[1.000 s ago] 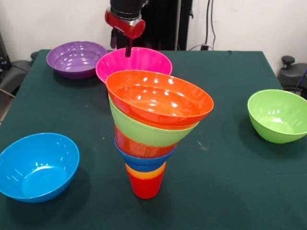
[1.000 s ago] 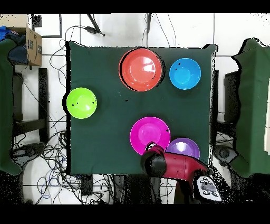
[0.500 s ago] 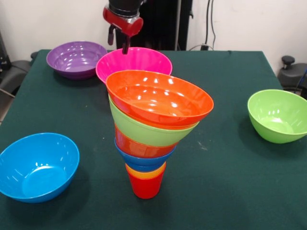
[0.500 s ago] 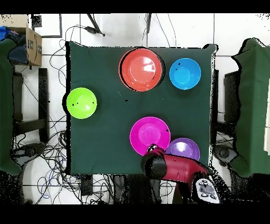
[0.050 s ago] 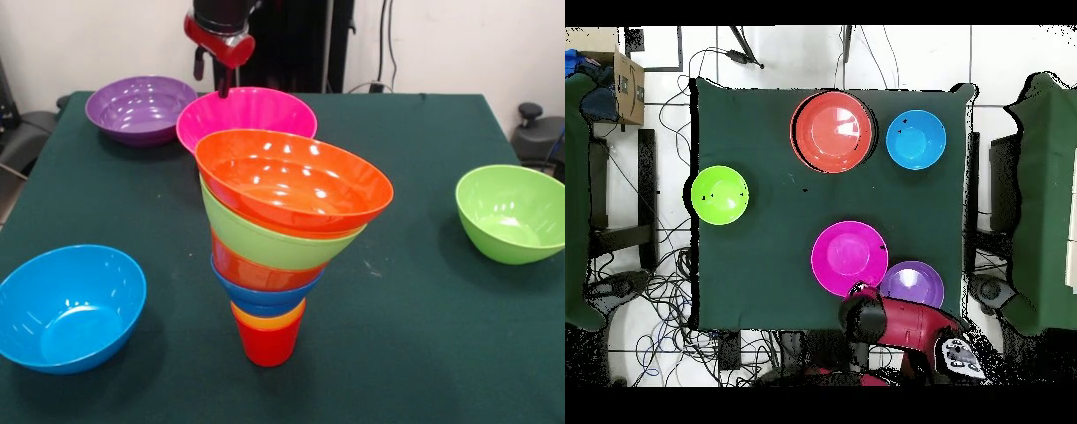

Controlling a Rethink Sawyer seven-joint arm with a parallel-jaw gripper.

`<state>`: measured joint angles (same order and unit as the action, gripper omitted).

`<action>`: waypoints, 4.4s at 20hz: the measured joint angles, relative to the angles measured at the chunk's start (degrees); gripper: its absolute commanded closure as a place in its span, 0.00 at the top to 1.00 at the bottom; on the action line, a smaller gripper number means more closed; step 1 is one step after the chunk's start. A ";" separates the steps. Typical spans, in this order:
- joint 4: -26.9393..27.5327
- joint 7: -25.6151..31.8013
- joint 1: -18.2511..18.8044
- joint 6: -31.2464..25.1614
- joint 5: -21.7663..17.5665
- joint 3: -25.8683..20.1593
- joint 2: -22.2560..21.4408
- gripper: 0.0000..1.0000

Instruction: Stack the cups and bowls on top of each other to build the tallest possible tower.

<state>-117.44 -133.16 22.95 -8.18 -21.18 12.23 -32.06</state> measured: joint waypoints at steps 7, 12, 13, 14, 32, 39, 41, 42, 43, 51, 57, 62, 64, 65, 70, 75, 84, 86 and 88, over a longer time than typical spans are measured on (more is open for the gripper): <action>0.01 0.00 0.93 3.32 0.01 0.60 5.57 1.00; 0.02 0.00 1.43 6.45 0.02 0.60 7.81 1.00; 0.02 0.00 1.48 7.06 0.02 0.59 8.08 1.00; 0.01 0.00 1.53 7.67 0.02 0.58 8.36 1.00; -0.73 0.00 4.82 5.18 -0.01 -3.10 -0.92 1.00; -0.74 0.00 4.78 5.18 -0.02 -3.51 -0.53 1.00; -0.73 0.00 4.78 5.18 -0.01 -3.59 -0.11 1.00; -0.73 0.00 4.78 5.18 -0.01 -3.62 0.10 1.00; -0.73 0.00 4.78 5.18 0.02 -3.65 0.23 1.00; -0.73 0.00 3.52 5.18 1.52 -3.60 2.21 1.00; -0.71 0.00 1.98 5.19 2.51 -3.57 3.67 1.00; -0.72 0.00 1.72 5.95 2.51 -3.37 5.16 1.00; -0.71 0.00 1.72 6.54 2.51 -3.28 5.50 1.00; -0.71 0.00 1.72 6.91 2.54 -3.27 5.56 1.00; -0.72 0.00 1.79 9.50 2.52 -3.05 5.16 0.00; -0.79 0.00 1.90 10.79 2.49 -2.86 5.35 0.00; -0.80 0.00 2.23 9.43 2.49 -3.40 3.44 0.00; -0.80 0.00 2.65 7.75 2.50 -3.99 2.05 0.00; -0.82 0.00 3.29 4.65 2.52 -5.02 -0.15 0.00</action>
<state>-118.26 -133.16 26.24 -3.53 -18.65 7.21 -32.21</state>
